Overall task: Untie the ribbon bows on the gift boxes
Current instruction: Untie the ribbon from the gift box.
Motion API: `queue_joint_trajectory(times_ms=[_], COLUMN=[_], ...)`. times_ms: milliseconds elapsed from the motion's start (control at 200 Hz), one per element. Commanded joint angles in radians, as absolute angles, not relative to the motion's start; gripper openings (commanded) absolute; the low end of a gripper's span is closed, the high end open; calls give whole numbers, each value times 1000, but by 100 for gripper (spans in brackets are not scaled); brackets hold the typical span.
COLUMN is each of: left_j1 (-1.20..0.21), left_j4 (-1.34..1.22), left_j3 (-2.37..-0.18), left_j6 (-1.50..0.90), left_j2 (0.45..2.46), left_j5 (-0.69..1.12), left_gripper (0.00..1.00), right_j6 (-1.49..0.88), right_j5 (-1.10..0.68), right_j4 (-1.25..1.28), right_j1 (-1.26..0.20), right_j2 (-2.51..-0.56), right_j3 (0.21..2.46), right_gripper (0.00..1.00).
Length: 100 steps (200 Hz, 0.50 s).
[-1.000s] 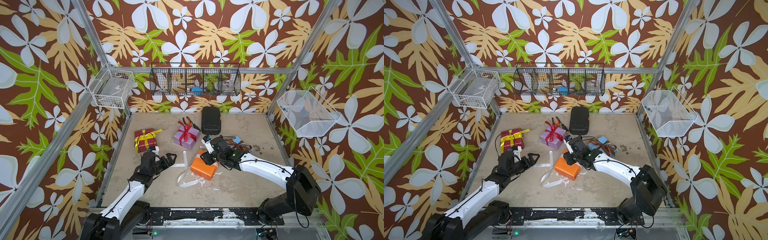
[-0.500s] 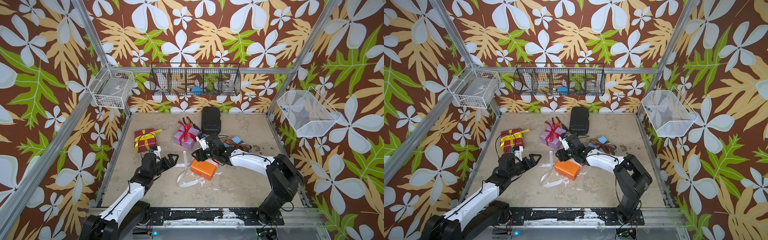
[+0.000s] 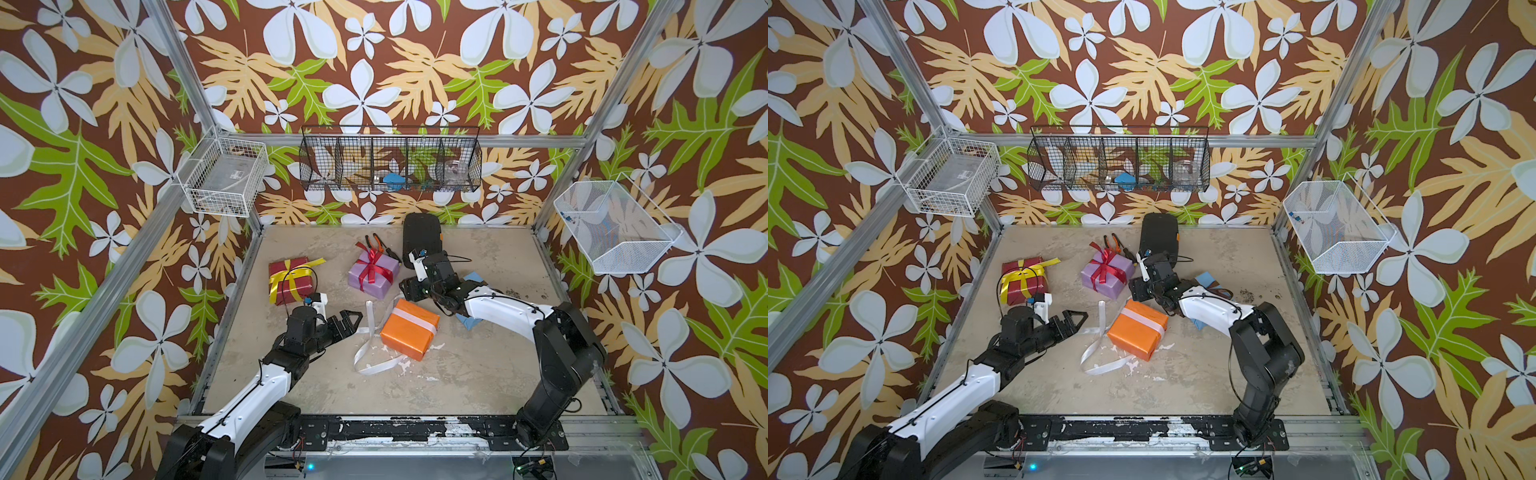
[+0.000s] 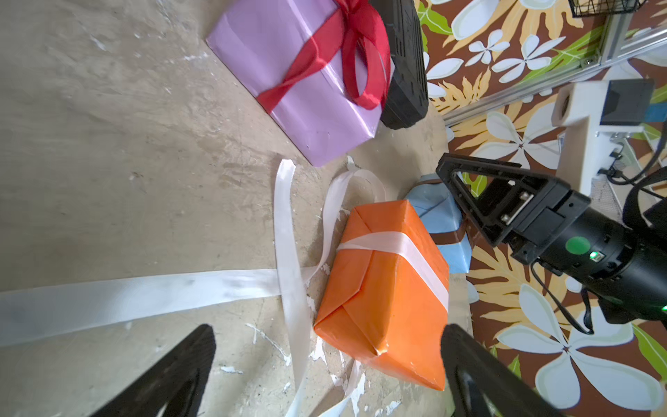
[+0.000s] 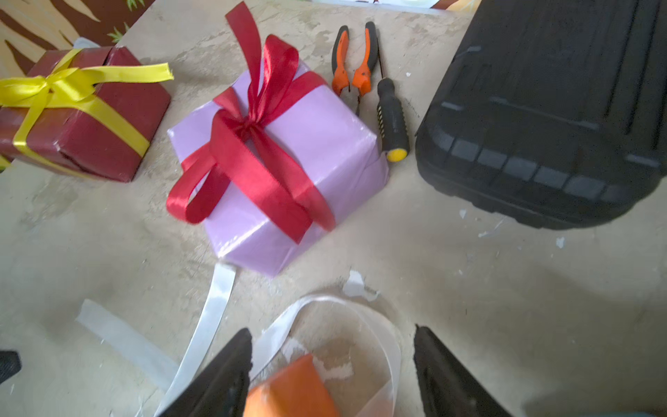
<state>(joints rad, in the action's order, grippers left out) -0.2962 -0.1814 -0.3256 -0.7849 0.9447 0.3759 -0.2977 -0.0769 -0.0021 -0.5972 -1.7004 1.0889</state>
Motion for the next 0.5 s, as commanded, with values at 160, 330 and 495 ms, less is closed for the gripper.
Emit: queue_joint_trajectory(times_ms=[160, 330, 495], left_j1=[-475, -604, -668], left_j4=[-303, -437, -574], left_j3=[-243, -202, -220], left_j6=[-1006, -1147, -1187], left_j2=[839, 852, 999], left_j5=[365, 275, 246], left_gripper=[100, 100, 100], right_j6=[-313, -355, -379], right_j5=[-267, -369, -419], right_j4=[0, 25, 40], right_j1=[-597, -597, -597], right_j2=[-1537, -1463, -1423], right_j3=[893, 815, 737], right_gripper=[75, 75, 73])
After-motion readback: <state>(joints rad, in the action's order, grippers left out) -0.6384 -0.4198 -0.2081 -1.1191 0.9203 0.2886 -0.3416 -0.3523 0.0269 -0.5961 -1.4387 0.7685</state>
